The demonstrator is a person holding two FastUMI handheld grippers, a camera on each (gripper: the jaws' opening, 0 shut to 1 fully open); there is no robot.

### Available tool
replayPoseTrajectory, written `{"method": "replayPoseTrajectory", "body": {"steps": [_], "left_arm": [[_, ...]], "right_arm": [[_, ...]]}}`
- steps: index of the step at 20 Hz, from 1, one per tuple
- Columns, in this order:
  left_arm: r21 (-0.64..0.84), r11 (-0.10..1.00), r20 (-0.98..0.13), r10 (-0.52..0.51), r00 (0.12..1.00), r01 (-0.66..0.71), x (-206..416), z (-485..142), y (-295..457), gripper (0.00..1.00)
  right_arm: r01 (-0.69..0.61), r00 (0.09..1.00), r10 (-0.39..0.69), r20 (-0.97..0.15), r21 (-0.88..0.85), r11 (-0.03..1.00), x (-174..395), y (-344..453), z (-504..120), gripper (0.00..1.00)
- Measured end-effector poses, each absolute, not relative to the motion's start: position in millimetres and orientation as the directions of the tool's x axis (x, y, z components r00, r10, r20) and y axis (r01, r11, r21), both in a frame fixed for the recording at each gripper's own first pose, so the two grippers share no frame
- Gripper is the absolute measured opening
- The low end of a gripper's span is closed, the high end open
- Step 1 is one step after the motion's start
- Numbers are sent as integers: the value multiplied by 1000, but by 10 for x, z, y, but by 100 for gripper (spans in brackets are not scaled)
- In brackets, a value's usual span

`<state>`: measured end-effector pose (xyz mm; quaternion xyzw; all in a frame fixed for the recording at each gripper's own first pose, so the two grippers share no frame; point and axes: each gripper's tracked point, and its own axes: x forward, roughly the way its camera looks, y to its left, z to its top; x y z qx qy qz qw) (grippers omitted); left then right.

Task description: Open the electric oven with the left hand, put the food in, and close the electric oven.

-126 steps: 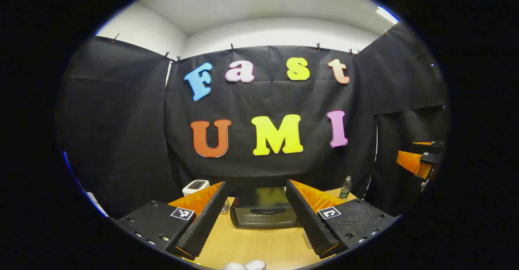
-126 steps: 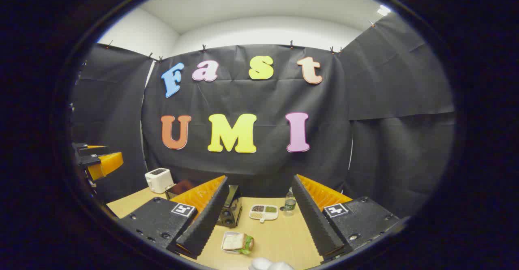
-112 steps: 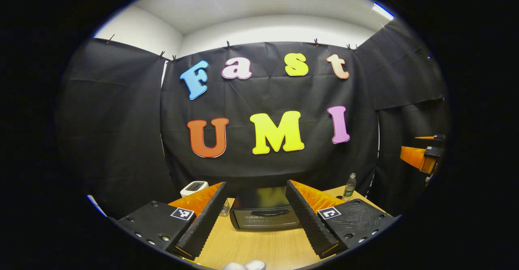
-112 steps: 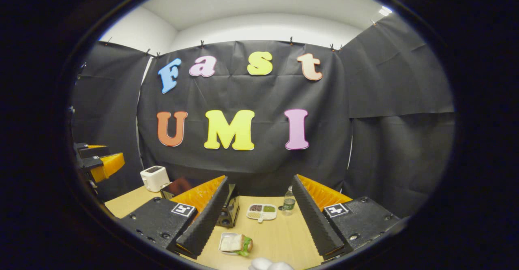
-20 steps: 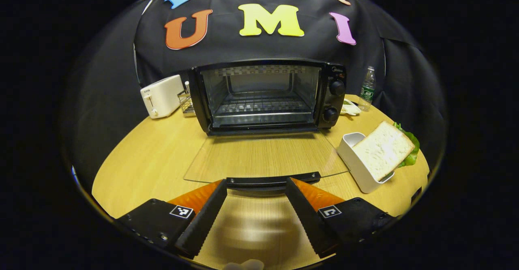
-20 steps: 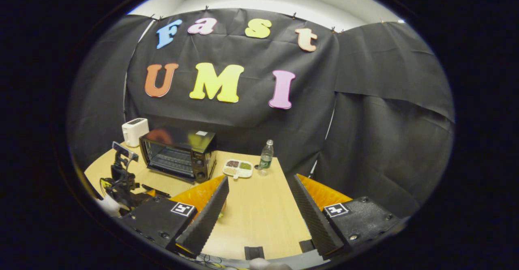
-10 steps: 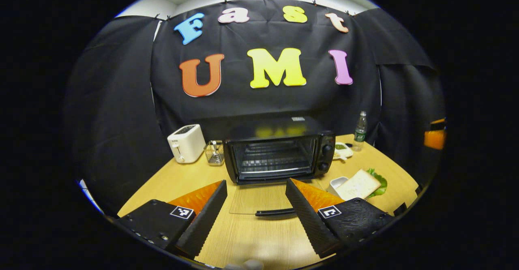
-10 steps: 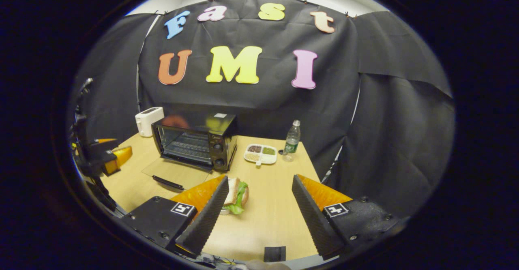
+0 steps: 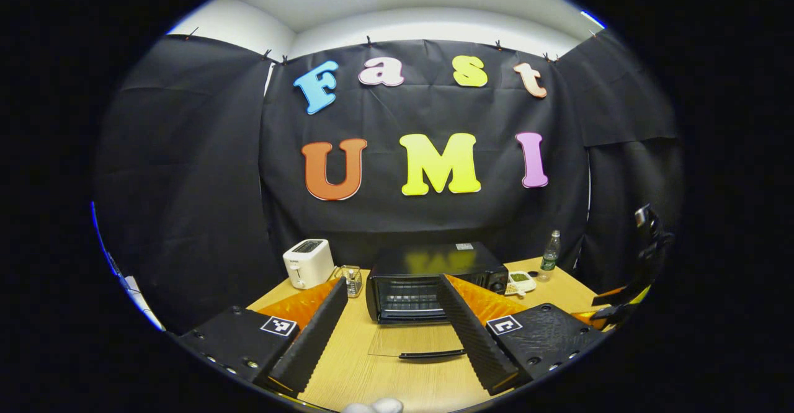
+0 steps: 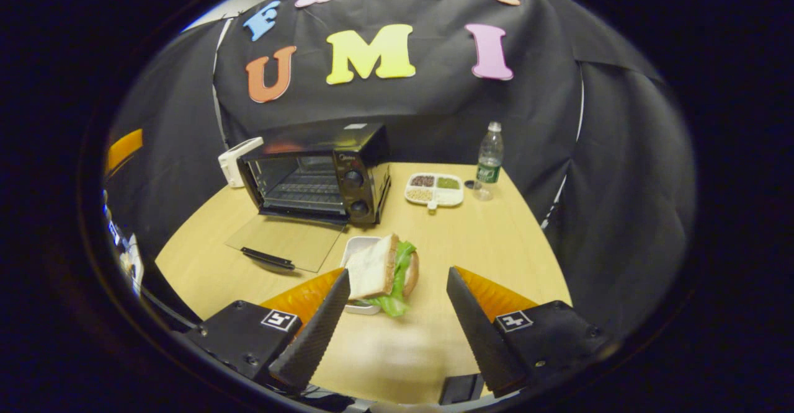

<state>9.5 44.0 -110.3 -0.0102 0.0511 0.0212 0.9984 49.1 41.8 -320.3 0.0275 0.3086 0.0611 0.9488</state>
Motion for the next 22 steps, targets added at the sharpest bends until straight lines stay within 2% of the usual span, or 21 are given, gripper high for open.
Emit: {"method": "replayPoseTrajectory", "body": {"steps": [7,8,15,17,18,21,22], "left_arm": [[58,996,-60,68,996,-64,-35,-859,422,95],[78,995,-59,68,996,-64,-31,-853,401,95],[82,995,-97,57,994,-49,8,-898,237,95],[85,995,-110,57,992,-48,26,-940,203,95],[91,995,-113,56,992,-46,19,-949,196,95],[97,995,-126,45,991,-33,41,-985,145,95],[95,995,-130,44,991,-32,49,-992,136,95]], "right_arm": [[-100,712,230,-664,228,969,835,475,-3729,100],[-99,704,241,-668,243,965,889,477,-3765,94],[-112,614,363,-701,378,919,1054,664,-3902,87],[-121,595,377,-710,385,915,1091,654,-3930,81],[-123,594,381,-709,388,914,1117,641,-3921,73],[-138,582,400,-708,398,907,1104,653,-3893,69],[-151,583,407,-703,399,904,1116,669,-3883,65]]}}
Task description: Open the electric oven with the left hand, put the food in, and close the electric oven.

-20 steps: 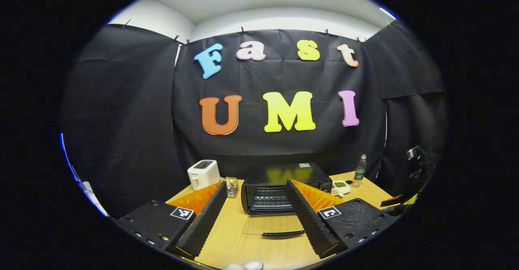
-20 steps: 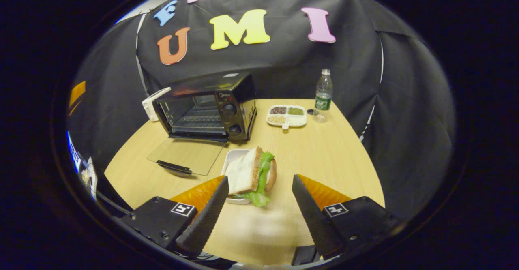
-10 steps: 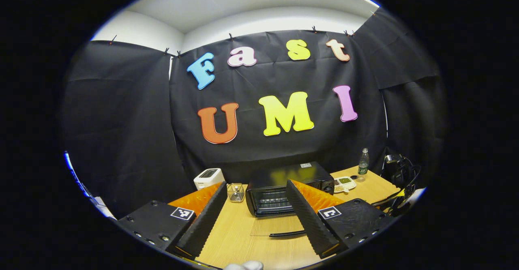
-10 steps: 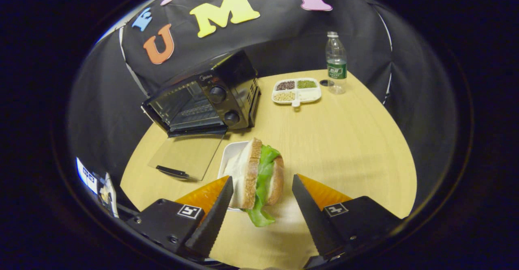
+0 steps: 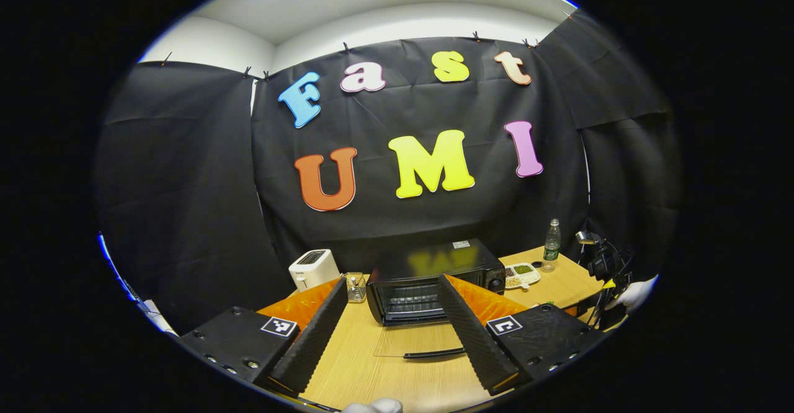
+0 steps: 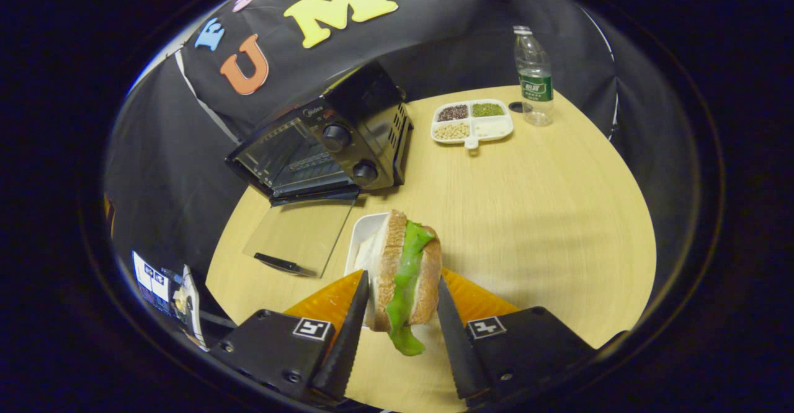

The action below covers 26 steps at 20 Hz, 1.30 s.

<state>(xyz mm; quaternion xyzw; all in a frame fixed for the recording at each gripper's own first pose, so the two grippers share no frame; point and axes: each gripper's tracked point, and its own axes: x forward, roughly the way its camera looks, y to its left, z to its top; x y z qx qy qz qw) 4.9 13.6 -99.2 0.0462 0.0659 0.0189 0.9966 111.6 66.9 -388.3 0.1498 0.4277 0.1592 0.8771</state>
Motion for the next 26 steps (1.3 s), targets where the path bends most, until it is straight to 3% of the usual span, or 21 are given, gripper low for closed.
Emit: {"method": "replayPoseTrajectory", "body": {"steps": [2,8,16,26], "left_arm": [[86,996,-138,37,990,-25,80,-1027,125,95],[74,997,-141,10,990,0,133,-1032,124,95],[59,998,-139,-30,990,38,177,-1043,325,95],[68,992,-154,-94,983,106,150,-1124,556,95]], "right_arm": [[-160,588,410,-697,397,904,1125,682,-3837,55],[-167,639,396,-660,383,908,1161,763,-3575,39],[-110,747,427,-509,538,836,1296,1293,-2908,38],[31,813,437,-384,778,627,1447,2119,-3051,37]]}}
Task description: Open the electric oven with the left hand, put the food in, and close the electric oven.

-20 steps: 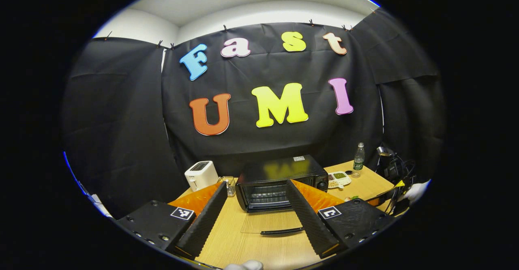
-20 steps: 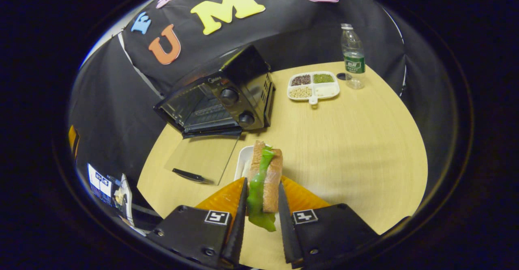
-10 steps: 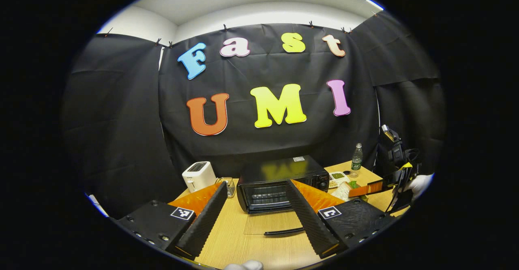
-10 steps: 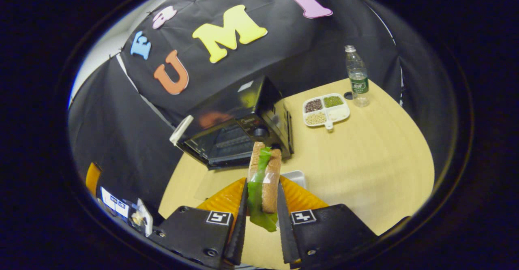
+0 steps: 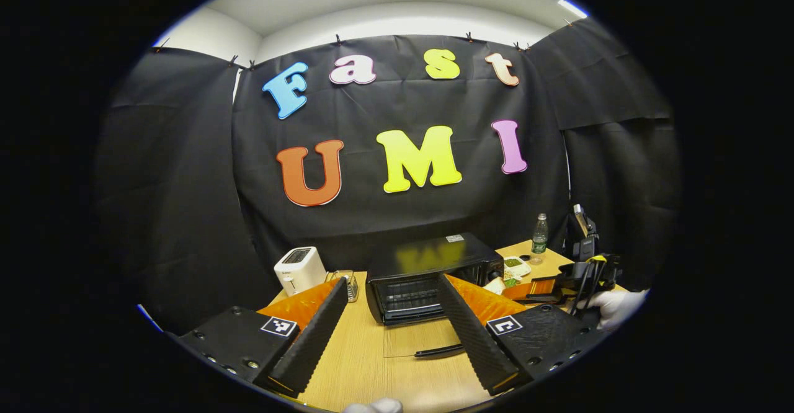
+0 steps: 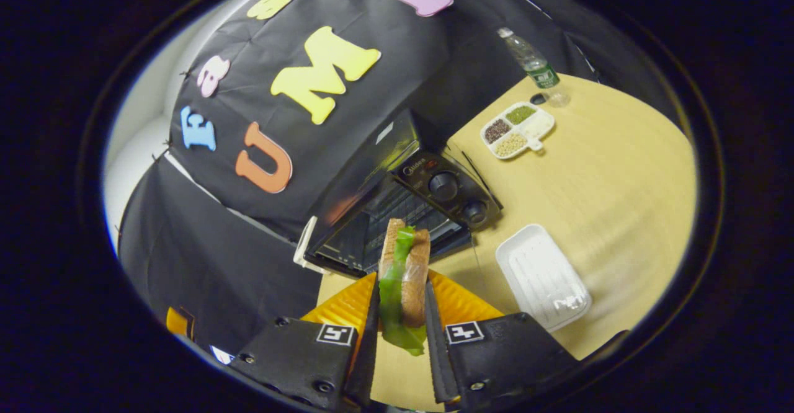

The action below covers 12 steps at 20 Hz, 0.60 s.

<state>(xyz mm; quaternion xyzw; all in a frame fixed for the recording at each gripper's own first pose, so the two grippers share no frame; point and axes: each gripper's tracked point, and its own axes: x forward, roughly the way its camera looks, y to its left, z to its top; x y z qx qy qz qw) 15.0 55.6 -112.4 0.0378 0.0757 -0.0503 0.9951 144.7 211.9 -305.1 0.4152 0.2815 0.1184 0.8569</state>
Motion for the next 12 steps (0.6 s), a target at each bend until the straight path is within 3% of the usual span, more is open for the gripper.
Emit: {"method": "replayPoseTrajectory", "body": {"steps": [8,12], "left_arm": [[90,986,-196,-123,973,142,154,-1227,581,95],[87,986,-211,-121,970,142,192,-1297,617,95]], "right_arm": [[99,888,377,-264,910,402,1950,2708,-3293,37],[91,920,328,-216,930,357,2244,2913,-3350,36]]}}
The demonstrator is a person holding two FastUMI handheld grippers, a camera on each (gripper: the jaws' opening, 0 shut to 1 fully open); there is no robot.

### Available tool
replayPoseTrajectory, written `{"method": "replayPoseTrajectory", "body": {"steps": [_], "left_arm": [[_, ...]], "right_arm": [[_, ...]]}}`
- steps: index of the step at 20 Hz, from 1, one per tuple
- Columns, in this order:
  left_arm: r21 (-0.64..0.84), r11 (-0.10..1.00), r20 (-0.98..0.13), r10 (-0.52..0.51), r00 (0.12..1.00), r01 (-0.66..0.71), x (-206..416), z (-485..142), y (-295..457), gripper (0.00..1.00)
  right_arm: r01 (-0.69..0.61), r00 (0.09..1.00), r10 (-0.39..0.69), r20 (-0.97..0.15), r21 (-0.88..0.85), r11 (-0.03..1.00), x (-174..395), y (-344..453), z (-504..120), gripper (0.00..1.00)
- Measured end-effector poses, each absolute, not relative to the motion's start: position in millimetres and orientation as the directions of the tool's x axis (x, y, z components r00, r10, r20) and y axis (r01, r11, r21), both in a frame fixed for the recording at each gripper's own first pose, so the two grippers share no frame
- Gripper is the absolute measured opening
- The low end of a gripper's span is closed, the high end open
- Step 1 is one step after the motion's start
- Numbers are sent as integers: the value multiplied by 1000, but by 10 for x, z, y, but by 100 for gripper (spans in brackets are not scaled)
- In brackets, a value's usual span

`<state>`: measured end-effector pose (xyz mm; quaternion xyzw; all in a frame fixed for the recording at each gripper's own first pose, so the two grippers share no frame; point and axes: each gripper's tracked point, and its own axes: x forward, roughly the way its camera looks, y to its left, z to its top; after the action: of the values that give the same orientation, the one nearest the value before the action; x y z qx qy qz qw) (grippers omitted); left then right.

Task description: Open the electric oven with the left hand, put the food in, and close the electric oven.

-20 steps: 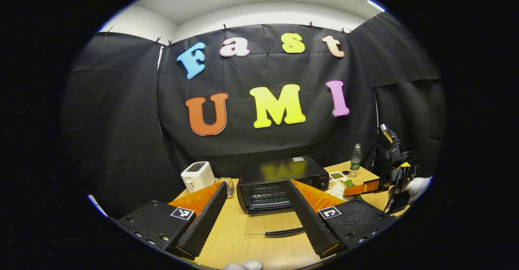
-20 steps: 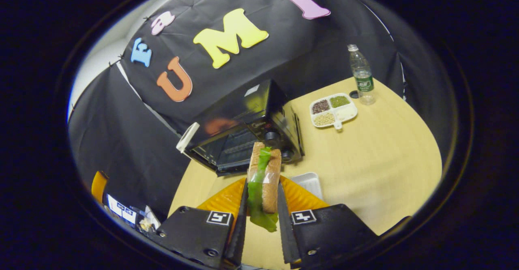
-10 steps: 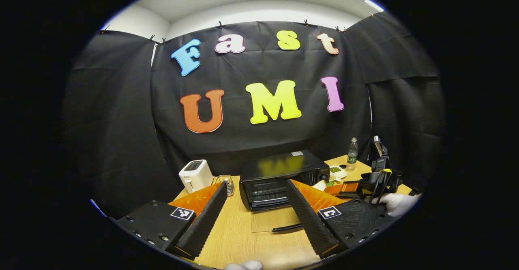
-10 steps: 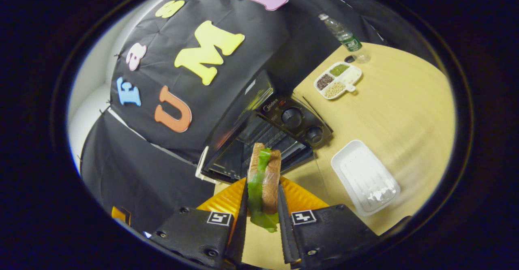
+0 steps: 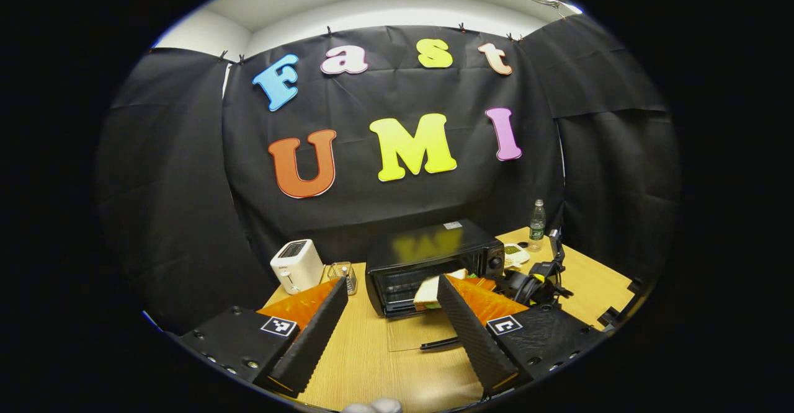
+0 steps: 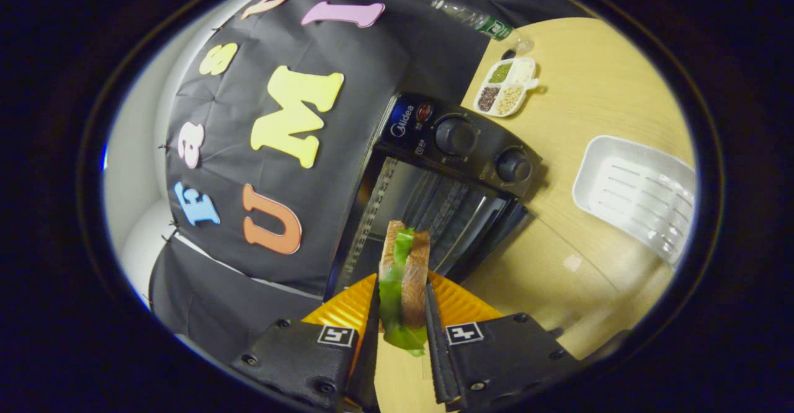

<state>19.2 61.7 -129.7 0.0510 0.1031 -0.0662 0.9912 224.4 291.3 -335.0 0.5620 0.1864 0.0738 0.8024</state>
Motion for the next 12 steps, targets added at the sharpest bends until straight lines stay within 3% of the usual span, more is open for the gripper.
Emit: {"method": "replayPoseTrajectory", "body": {"steps": [5,12], "left_arm": [[69,990,-231,-105,967,124,235,-1388,677,95],[45,993,-259,-92,961,107,239,-1496,747,95]], "right_arm": [[137,936,274,-219,947,292,2682,3068,-3493,36],[160,931,257,-261,921,356,2969,3078,-3733,40]]}}
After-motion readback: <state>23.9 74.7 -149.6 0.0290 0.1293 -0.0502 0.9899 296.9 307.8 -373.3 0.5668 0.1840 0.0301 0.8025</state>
